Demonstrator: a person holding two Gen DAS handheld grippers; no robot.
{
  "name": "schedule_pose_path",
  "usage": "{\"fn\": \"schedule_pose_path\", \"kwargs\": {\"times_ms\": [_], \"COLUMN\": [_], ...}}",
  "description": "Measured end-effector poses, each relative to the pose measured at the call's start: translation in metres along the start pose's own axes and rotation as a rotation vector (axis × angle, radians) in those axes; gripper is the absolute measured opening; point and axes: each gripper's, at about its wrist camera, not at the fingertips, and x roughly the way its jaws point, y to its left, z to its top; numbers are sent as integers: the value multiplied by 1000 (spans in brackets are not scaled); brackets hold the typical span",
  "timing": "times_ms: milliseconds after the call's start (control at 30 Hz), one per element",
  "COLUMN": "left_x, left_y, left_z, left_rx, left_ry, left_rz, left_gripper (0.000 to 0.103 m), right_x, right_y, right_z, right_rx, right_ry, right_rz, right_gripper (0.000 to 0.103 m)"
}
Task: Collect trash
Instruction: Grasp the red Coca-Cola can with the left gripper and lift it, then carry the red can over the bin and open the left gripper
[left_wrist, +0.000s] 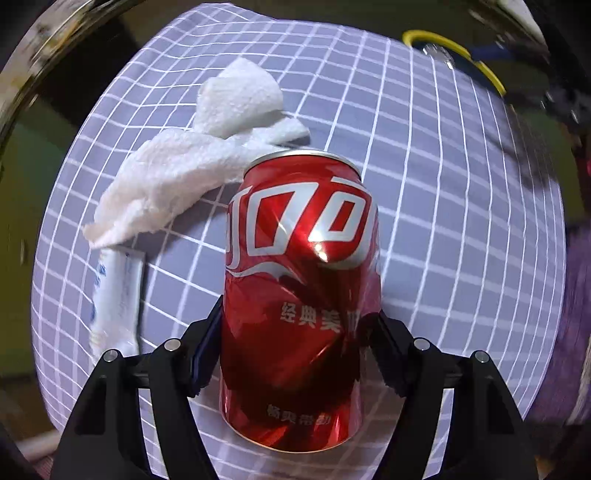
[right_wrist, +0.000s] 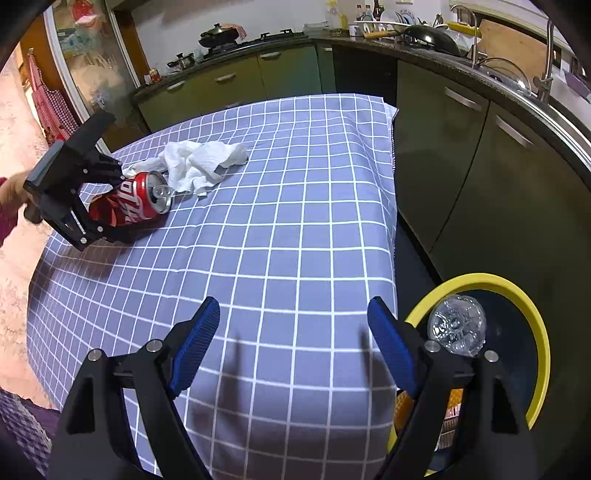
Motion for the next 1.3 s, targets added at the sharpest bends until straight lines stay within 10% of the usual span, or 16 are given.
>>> {"fn": "schedule_pose_path", "kwargs": {"times_ms": [200,333,767,1300], "left_x": [-7,-8,-69,-69], "left_y": [-19,-17,-67,-248], "left_z": [2,9,-3,190], "left_rx": [-26,-23,-44,286], "left_ry": [-9,38,-84,-184], "left_rz": [40,3,77,12], "left_gripper": [86,69,69,69], "right_x": [-15,-26,-55,-99], "right_y": [-4,-11,-45,-124], "right_z": [-12,-22,-44,-116], "right_rx": [3,14,60,190], "right_ry": [-18,-31,-87,-98], "right_rz": [8,12,-27,-150], "right_gripper": [78,78,78,78]}}
